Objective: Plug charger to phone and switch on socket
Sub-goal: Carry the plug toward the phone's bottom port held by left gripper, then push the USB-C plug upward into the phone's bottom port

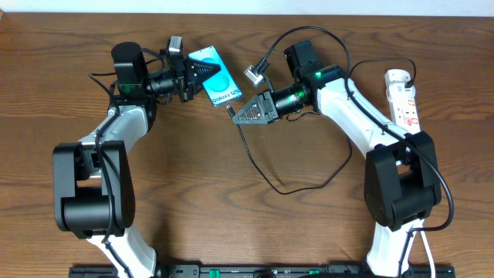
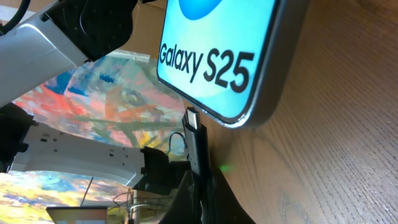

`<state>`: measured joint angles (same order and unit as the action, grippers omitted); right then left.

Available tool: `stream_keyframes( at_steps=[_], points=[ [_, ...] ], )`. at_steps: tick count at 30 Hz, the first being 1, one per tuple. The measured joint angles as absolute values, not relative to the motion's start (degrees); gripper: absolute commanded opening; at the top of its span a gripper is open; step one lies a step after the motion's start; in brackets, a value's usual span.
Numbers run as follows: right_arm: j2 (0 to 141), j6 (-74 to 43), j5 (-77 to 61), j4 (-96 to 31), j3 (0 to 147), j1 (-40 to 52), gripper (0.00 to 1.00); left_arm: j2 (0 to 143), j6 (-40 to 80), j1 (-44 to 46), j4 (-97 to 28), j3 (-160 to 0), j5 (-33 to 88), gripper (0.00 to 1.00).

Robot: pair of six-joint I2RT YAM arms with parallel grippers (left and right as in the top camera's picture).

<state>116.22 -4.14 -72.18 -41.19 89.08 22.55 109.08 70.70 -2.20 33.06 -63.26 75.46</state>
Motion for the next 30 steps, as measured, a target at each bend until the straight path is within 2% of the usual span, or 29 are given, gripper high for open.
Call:
stream_keyframes(
  at_steps=[30],
  points=[
    [116.2,-5.0,-72.2,-39.3,89.1,21.5,0.01,109.1,70.4,-2.2,33.0,-63.3,75.2,0.07]
  ],
)
